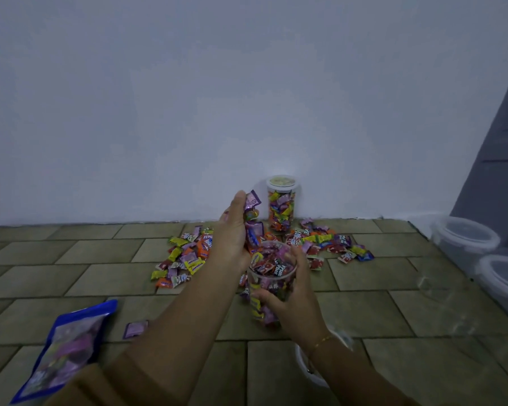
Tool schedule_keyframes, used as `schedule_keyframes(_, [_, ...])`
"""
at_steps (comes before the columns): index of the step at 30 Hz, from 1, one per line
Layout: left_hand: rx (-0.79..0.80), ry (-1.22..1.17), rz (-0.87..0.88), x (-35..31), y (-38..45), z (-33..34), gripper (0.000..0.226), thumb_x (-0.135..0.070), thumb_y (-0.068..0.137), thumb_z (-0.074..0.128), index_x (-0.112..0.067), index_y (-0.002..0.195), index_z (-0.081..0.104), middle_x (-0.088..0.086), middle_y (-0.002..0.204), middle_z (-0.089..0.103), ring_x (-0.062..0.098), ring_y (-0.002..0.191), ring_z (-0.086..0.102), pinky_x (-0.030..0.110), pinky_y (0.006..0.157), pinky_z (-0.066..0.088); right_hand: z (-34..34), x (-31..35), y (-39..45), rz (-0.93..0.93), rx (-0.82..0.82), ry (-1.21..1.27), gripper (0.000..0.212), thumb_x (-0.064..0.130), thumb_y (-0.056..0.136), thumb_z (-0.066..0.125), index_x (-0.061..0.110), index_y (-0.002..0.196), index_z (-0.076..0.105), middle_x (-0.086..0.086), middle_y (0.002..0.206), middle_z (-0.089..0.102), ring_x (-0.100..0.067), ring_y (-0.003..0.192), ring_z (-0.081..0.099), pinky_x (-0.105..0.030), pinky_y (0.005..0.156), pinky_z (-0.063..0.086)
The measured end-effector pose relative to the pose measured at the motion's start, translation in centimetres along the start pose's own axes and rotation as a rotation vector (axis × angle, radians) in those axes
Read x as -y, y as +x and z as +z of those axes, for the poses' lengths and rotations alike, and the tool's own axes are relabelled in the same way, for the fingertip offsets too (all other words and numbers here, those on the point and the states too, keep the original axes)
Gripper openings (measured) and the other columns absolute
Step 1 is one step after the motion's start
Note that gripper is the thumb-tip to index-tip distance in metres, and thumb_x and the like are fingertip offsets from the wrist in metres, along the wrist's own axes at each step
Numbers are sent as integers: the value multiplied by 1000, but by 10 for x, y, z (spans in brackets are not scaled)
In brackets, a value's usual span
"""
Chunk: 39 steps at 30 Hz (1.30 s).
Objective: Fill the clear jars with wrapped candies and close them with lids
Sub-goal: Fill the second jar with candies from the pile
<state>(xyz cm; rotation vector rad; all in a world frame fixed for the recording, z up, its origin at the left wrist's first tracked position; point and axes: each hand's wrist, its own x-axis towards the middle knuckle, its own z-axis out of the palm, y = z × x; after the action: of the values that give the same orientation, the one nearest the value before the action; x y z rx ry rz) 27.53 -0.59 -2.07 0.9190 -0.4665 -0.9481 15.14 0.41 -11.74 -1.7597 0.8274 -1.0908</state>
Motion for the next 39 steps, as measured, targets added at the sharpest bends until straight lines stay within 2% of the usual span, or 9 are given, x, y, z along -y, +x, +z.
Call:
schedule_keyframes(7, [6, 163, 180, 2, -6, -1, 21, -30, 92, 56, -12, 82, 59, -1, 52, 63, 15, 48, 62, 31, 62, 55, 0, -5, 2, 3, 9, 41, 96, 35, 63, 83, 61, 125, 15, 24, 133, 36, -2, 126, 41, -13, 97, 41])
schedule_keyframes(11, [-23, 401, 290, 10, -7, -13, 27, -39, 88, 61, -19, 71, 67, 10, 72, 71, 27, 75, 68, 39, 80, 53, 0, -4, 1, 6, 2, 49, 93, 42, 60, 81, 60, 124, 14, 24, 131, 36, -2, 125, 40, -9, 96, 39])
schedule_keyframes(18, [-2, 470, 181, 26, -22, -20, 10, -28, 87, 64, -20, 86, 71, 2, 92, 71, 19, 91, 65, 32, 79, 54, 0, -6, 2, 0, 19, 60, 99, 48, 59, 80, 49, 135, 17, 21, 134, 37, -6, 128, 41, -30, 107, 41])
schedule_keyframes(23, [58, 421, 131, 31, -31, -21, 22, -23, 87, 64, -15, 107, 68, -6, 99, 70, 5, 92, 63, 25, 79, 51, 1, -5, 2, -19, 4, 63, 96, 47, 59, 79, 50, 133, 17, 23, 133, 37, 0, 127, 39, -10, 101, 36])
schedule_keyframes(26, [21, 445, 120, 30, -30, -25, 27, -34, 91, 56, -17, 108, 67, -9, 98, 67, 8, 95, 61, 30, 82, 50, 2, -5, 3, -31, -5, 63, 96, 47, 59, 79, 52, 131, 16, 25, 132, 37, -4, 127, 40, -19, 104, 38])
schedule_keyframes(30, [-71, 508, 184, 32, -30, -43, 15, -29, 94, 54, -21, 94, 66, -12, 88, 63, -7, 76, 59, 13, 61, 47, 1, -7, 3, -46, -26, 40, 99, 42, 61, 83, 57, 130, 14, 18, 134, 37, -7, 128, 40, -21, 104, 37])
schedule_keyframes(33, [-174, 759, 270, 41, -26, -75, 16, -33, 93, 56, -35, 77, 61, -12, 83, 63, 5, 82, 59, 29, 75, 50, 3, -8, 1, -54, -60, 31, 101, 51, 59, 82, 52, 135, 16, 12, 138, 37, -8, 129, 39, -26, 105, 38])
schedule_keyframes(36, [-272, 932, 368, 47, -26, -107, 22, -41, 82, 54, -27, 70, 65, -2, 74, 66, 16, 80, 62, 44, 79, 52, 7, -5, 0, -65, -84, 29, 99, 41, 61, 81, 50, 133, 15, 12, 137, 35, -8, 129, 38, -24, 105, 36])
schedule_keyframes(39, [-459, 1180, 284, 52, -31, -134, 45, -59, 75, 47, -27, 99, 68, 4, 123, 60, 26, 127, 40, 48, 107, 32, 13, -4, -2, -81, -91, 36, 97, 45, 59, 77, 49, 133, 15, 14, 135, 34, -8, 129, 37, -21, 104, 35])
